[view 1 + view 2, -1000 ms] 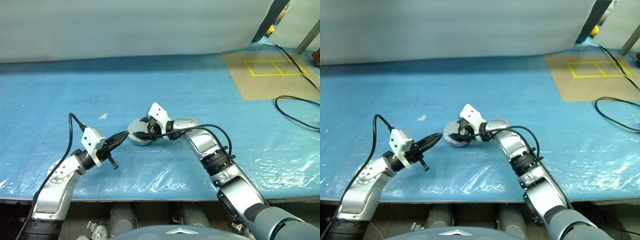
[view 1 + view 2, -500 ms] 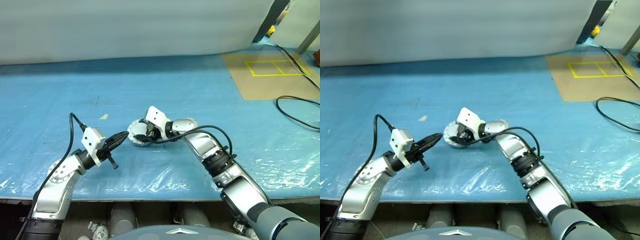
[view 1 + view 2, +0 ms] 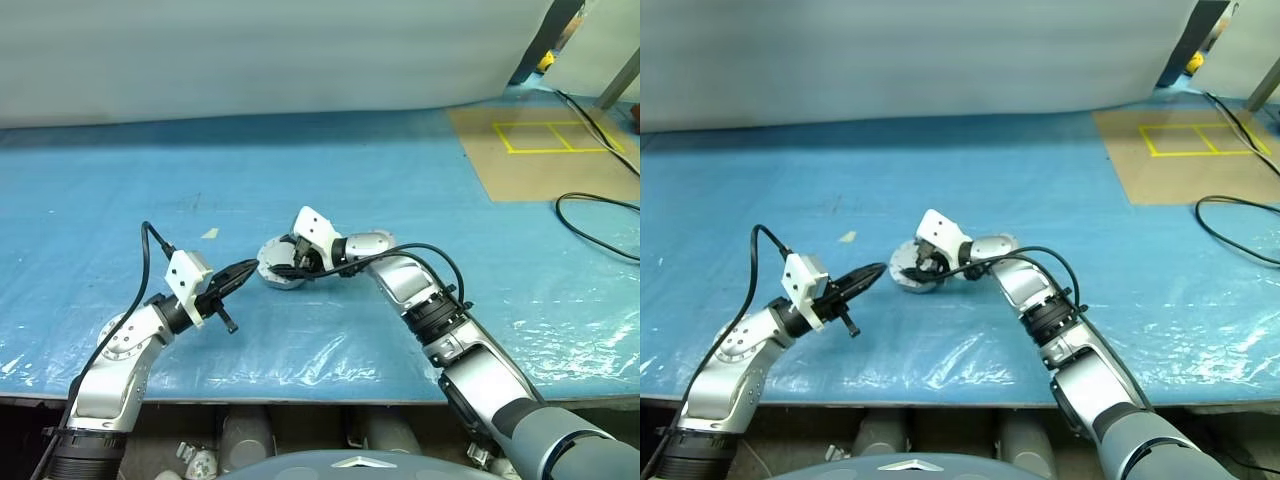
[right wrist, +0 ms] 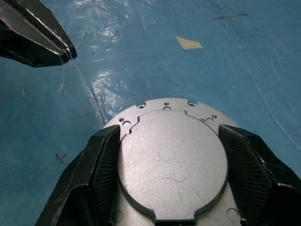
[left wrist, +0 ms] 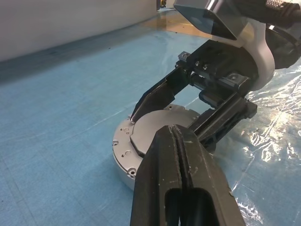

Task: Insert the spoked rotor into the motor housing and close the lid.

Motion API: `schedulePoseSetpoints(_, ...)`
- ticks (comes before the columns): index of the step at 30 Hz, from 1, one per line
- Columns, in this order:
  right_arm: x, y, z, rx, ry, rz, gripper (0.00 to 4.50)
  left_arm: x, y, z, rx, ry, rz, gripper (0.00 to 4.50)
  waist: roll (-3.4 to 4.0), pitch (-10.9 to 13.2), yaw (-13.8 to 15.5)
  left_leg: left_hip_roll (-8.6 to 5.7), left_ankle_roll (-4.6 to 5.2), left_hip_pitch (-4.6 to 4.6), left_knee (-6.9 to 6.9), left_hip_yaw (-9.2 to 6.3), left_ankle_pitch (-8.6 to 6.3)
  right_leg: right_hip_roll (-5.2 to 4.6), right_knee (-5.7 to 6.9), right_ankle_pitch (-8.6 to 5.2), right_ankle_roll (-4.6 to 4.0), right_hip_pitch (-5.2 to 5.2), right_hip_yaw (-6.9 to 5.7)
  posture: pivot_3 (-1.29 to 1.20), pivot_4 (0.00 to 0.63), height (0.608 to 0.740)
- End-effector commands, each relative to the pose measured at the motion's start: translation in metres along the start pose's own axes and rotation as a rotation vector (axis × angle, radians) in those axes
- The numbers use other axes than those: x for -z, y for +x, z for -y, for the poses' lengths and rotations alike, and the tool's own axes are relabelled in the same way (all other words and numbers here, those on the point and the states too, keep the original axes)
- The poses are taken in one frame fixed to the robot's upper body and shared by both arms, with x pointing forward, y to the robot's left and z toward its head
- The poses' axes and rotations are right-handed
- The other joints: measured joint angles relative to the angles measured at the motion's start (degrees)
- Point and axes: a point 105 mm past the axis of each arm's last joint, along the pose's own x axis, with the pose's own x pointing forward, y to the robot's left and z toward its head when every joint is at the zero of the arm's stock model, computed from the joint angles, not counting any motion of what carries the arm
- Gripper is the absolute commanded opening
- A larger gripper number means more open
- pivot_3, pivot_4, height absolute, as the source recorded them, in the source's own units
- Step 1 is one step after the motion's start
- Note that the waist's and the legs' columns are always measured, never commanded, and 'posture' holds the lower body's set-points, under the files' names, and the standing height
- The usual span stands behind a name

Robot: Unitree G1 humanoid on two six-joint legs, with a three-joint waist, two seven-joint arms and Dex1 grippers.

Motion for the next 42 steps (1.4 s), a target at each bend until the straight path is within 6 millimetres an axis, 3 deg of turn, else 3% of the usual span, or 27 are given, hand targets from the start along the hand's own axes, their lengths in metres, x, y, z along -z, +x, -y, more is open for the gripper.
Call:
schedulePoseSetpoints(1,0.051,-0.005,-0.002,0.036,0.092,-0.168,2.95,-0.006,0.001,0.001,0.011,0.024,0.017,0.00,0.00,0.00,0.04,0.00,0.00,0.02,-0.01,0.00,0.00,0.00,0.00,0.00,0.00,0.00,0.00,0.00,0.150,0.740)
schedulePoseSetpoints(6,0.051,-0.003,-0.007,0.020,0.073,-0.168,2.95,-0.004,0.003,0.001,0.015,0.024,0.015,0.00,-0.01,-0.01,0.02,0.00,0.00,0.00,-0.02,-0.01,0.00,-0.01,-0.01,0.00,0.01,0.00,0.01,0.00,0.150,0.740)
schedulePoseSetpoints(10,0.037,0.000,-0.022,-0.057,0.145,-0.100,2.95,-0.004,0.006,0.001,0.015,0.027,0.014,0.00,0.00,-0.01,-0.02,0.00,0.00,-0.07,-0.12,-0.01,0.00,0.02,-0.09,-0.01,0.01,-0.05,0.00,0.00,0.150,0.740)
schedulePoseSetpoints(27,0.045,0.006,-0.037,-0.071,0.090,-0.130,2.95,0.001,0.005,0.000,0.004,0.031,0.002,0.00,-0.06,-0.06,-0.19,-0.02,-0.26,-0.07,-0.74,0.18,0.12,0.08,-0.60,0.08,-0.43,-0.05,-0.01,0.00,0.150,0.740)
schedulePoseSetpoints(34,0.048,0.005,-0.036,-0.066,0.064,-0.158,2.95,0.000,-0.009,-0.009,-0.059,0.030,0.009,0.00,-0.05,-0.09,-0.31,-0.01,-0.26,0.00,-0.76,0.24,0.11,0.09,-0.57,0.08,-0.44,-0.04,0.00,0.00,0.150,0.740)
schedulePoseSetpoints(42,0.065,0.001,-0.039,-0.100,0.065,-0.252,2.95,0.004,-0.030,-0.026,-0.138,0.044,-0.020,0.00,-0.02,-0.22,-0.23,-0.02,-0.25,0.04,-0.76,0.24,0.11,0.08,-0.57,0.08,-0.43,0.01,0.01,0.00,0.150,0.740)
